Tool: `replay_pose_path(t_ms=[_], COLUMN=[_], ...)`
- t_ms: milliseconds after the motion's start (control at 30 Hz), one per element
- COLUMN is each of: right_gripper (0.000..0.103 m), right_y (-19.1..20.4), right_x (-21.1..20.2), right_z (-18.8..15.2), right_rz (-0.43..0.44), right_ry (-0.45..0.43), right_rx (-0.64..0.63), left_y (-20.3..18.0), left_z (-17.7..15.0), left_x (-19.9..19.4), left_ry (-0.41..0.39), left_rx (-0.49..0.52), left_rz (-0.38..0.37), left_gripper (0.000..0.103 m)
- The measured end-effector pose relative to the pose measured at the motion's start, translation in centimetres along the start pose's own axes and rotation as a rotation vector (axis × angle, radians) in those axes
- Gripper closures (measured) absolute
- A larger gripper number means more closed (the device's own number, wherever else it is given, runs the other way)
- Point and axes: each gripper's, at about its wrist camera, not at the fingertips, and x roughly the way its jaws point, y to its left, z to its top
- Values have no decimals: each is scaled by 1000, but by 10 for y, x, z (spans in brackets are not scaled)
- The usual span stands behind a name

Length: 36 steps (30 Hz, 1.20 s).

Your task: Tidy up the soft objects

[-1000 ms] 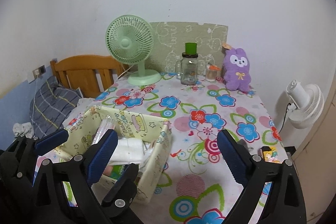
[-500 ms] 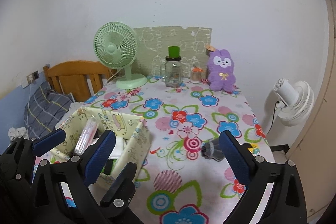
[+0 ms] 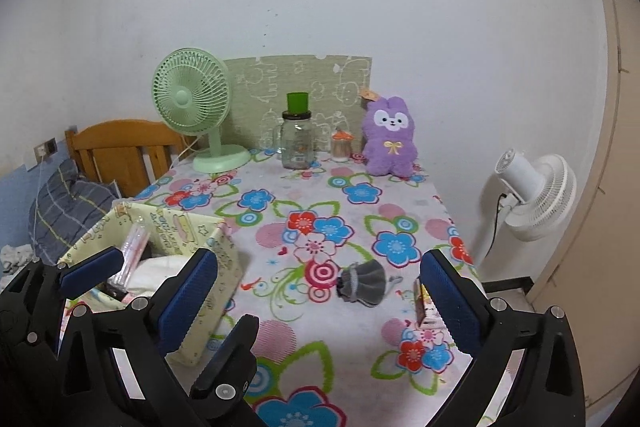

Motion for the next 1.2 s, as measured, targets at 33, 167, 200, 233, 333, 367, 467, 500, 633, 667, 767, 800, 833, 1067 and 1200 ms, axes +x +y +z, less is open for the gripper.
replay_pose_path(t_ms=[33,167,200,233,333,367,467,500,633,667,767,800,833,1067,1200], right_gripper=[0,0,0,0,0,0,0,0,0,1,1,1,1,1,1], right_y=[-2,-12,-14,-16,-21,-24,-31,-33,-41,-43,-48,-50,-51,-65,-76], right_x=[0,2,3,3,6,7,8,9,14,16,24,25,27,40,52], right_z=[-1,-5,-6,-7,-8,-9,-11,-12,-14,-15,-19,-20,-22,-32,-38], right_rz=[-2,4,4,1,-5,-5,-5,-4,-12,-16,-16,-17,-18,-30,-46], right_ry=[-3,0,-1,-5,-3,-2,-21,-23,-17,-13,4,9,12,33,70], right_rx=[-1,1,2,2,-1,3,8,8,9,6,1,2,4,1,16], left_y=[-3,-12,-15,-17,-21,-23,-30,-32,-39,-42,-48,-49,-50,-65,-73], left_z=[0,-1,-1,-2,-4,-4,-4,-5,-6,-7,-10,-11,-12,-17,-20], left_x=[1,5,6,7,10,12,14,15,23,26,33,36,38,55,68], left_ry=[3,20,16,13,19,27,20,19,30,32,48,54,62,75,105], left_rx=[2,11,13,12,3,-2,-2,0,-1,-1,-2,-3,-5,16,33], left_rz=[-5,-14,-13,-14,-18,-16,-17,-18,-33,-37,-44,-46,-51,-83,-100], left_gripper=[0,0,0,0,0,0,0,0,0,0,0,0,0,1,1])
